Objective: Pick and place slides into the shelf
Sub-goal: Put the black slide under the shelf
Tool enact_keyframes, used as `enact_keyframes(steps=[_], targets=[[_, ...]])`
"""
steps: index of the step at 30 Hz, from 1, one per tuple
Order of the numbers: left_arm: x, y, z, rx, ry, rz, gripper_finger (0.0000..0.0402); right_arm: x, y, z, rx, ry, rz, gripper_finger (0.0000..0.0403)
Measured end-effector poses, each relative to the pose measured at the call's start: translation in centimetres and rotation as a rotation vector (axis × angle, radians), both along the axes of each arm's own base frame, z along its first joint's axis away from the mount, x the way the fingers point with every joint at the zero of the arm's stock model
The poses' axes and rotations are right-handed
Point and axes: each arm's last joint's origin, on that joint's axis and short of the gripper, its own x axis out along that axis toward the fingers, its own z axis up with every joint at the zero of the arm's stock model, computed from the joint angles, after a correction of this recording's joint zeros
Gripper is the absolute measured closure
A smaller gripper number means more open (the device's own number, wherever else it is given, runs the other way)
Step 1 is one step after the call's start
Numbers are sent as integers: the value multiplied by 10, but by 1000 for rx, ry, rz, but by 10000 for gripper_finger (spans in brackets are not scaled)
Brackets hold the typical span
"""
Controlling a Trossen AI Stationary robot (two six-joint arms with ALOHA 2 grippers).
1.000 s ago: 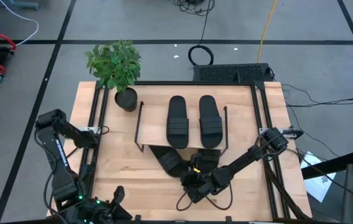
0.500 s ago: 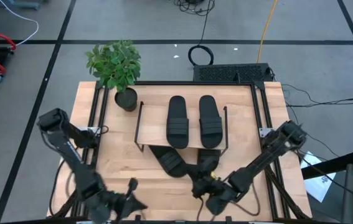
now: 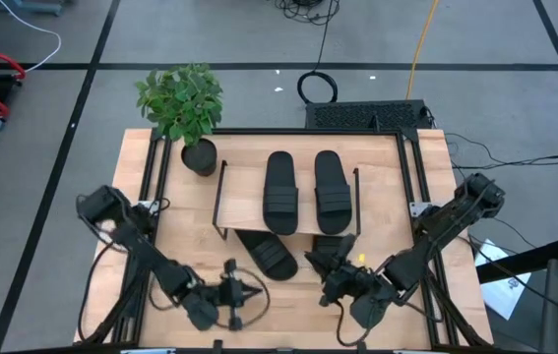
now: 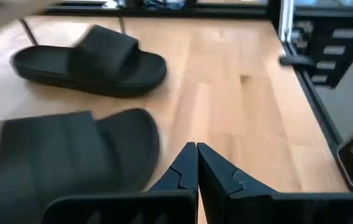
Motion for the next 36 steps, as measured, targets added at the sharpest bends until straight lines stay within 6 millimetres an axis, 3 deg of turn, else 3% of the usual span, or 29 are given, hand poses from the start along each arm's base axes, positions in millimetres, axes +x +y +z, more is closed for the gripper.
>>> enact_keyframes(steps=[4,8,13,18,23,26,30,36], targets=[[22,-30,-11,147,5,53,400,-11,3,-5,-17,20,35,401],[46,-51,-10,410,52,197,401,-17,5,-1,-41,-14,-2,400],[73,-59,-13,585,280,139,401,-22,9,0,-69,-38,-31,402],[89,-50,-24,632,541,-79,401,-26,13,0,-83,-32,-14,402],[98,-29,-5,681,518,96,398,-28,15,1,-91,-52,-37,400],[109,-20,7,639,567,92,388,-28,13,2,-92,-92,-95,397],[116,-9,12,587,637,56,345,-29,12,1,-112,-101,-122,390],[120,12,11,612,730,92,244,-30,11,-4,-130,-86,-119,374]])
